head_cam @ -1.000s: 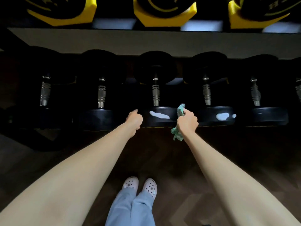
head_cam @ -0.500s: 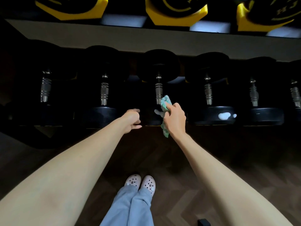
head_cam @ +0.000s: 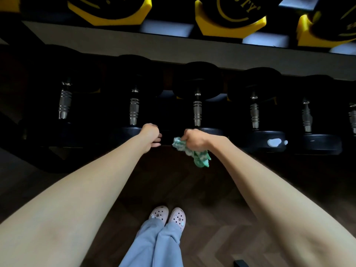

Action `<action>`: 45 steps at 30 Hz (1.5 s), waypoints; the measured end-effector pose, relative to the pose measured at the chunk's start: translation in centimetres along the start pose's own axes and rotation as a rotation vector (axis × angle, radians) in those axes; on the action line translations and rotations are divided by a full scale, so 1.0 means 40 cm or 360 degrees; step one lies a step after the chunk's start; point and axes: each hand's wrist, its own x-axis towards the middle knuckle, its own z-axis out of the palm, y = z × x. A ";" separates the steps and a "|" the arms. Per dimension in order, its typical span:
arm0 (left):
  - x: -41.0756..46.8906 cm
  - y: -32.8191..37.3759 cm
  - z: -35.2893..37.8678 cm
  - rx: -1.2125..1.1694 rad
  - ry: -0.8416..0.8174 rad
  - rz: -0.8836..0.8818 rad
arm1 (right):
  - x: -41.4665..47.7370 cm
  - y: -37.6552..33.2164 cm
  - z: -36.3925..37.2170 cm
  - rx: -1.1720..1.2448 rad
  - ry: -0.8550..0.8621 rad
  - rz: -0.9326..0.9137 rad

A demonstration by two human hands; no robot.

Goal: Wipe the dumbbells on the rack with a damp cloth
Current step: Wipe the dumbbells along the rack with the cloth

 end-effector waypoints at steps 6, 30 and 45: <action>-0.004 0.017 -0.007 -0.0009 -0.0074 -0.0036 | -0.057 0.051 0.001 0.1793 -0.0042 0.0105; -0.064 0.056 0.088 -0.0072 -0.0615 0.0171 | -0.045 0.135 0.059 0.1530 0.1182 0.0120; -0.075 0.081 0.123 0.0469 -0.0535 0.0360 | -0.126 0.141 0.040 0.1288 0.0662 -0.0281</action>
